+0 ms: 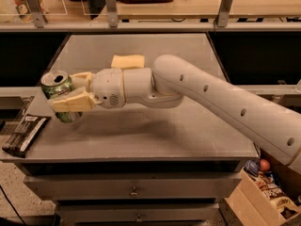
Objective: Move green can near rxbar chocolate
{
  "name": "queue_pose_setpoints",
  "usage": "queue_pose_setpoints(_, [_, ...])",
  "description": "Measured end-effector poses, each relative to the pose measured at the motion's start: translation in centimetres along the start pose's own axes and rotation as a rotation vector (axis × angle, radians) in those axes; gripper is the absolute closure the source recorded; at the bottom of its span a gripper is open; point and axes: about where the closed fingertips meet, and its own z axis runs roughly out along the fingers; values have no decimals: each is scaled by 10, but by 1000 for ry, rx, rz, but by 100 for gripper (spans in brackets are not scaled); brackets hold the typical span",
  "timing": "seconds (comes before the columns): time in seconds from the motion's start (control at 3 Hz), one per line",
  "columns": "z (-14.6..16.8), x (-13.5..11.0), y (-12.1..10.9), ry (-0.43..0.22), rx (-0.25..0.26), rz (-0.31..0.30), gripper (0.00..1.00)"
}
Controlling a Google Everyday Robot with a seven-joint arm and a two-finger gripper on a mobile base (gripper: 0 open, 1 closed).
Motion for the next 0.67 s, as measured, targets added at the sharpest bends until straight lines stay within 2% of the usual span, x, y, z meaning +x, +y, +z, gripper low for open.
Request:
queue_pose_setpoints(0.33, [26,1,12,-27,-42,5,100])
queue_pose_setpoints(0.67, [39,1,18,-33,-57,2,82])
